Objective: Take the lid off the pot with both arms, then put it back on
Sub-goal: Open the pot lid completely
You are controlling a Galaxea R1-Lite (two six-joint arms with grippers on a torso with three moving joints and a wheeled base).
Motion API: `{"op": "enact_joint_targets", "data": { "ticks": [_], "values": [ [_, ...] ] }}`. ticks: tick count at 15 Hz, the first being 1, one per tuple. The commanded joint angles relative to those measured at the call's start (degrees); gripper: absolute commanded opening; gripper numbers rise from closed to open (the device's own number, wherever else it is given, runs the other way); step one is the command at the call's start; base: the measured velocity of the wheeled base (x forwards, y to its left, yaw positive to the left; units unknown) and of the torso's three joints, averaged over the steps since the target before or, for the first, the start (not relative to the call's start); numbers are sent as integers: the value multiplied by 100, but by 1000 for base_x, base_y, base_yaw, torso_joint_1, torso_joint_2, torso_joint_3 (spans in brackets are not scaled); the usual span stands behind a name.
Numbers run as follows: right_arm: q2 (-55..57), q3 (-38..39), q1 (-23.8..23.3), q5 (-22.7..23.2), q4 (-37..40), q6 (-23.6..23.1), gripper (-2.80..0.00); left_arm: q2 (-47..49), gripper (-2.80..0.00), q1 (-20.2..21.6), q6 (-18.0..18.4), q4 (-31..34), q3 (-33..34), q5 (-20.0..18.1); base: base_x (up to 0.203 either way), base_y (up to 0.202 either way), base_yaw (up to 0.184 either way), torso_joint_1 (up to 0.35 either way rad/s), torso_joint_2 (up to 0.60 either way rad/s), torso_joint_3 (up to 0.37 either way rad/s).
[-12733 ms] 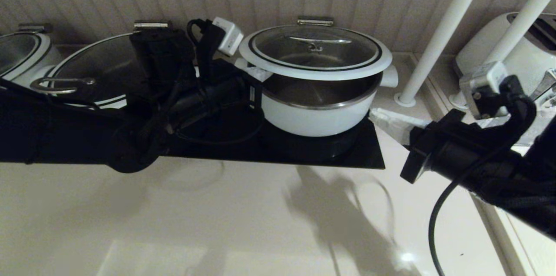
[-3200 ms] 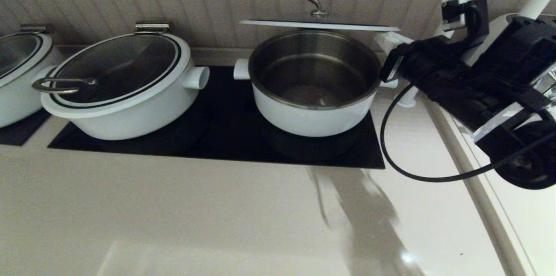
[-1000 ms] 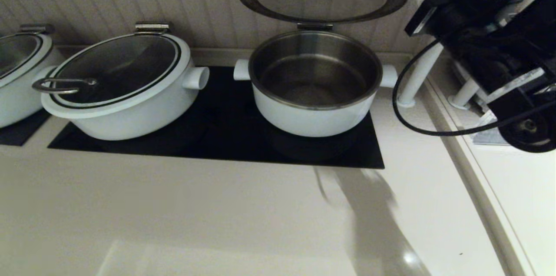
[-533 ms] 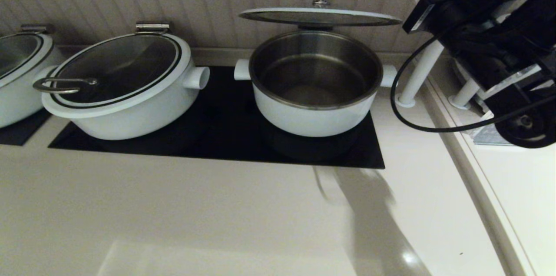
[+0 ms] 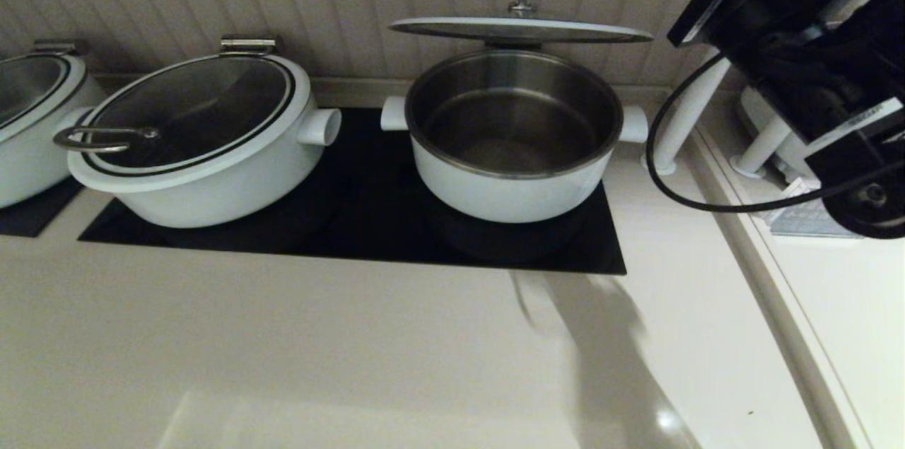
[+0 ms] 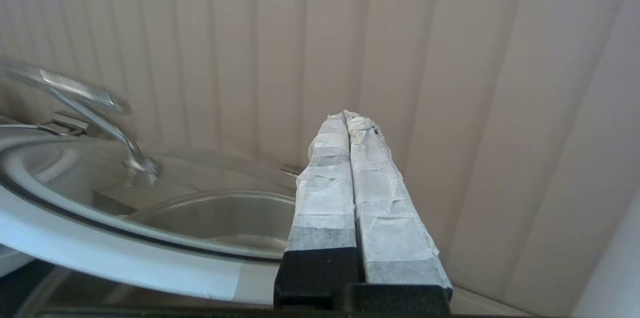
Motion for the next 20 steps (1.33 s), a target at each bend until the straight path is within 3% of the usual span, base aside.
{"op": "enact_joint_targets", "data": {
  "ticks": [1,8,11,16,20],
  "values": [
    [-299,87,5,68,60,-9,-280,-5,-280,-2,4,2,0,2,0,0,0,0,0,0],
    [-1675,1819,5,260,1242,-9,-280,-5,-280,-2,4,2,0,2,0,0,0,0,0,0],
    [-1776,2431,5,282,1320,-2,-280,-5,-280,-2,4,-6,0,2,0,0,0,0,0,0],
    [-1111,2363,5,335,1183,8,-280,-5,-280,-2,4,2,0,2,0,0,0,0,0,0],
    [-565,1882,5,353,1163,0,-280,-5,-280,-2,4,1,0,2,0,0,0,0,0,0]
  ]
}}
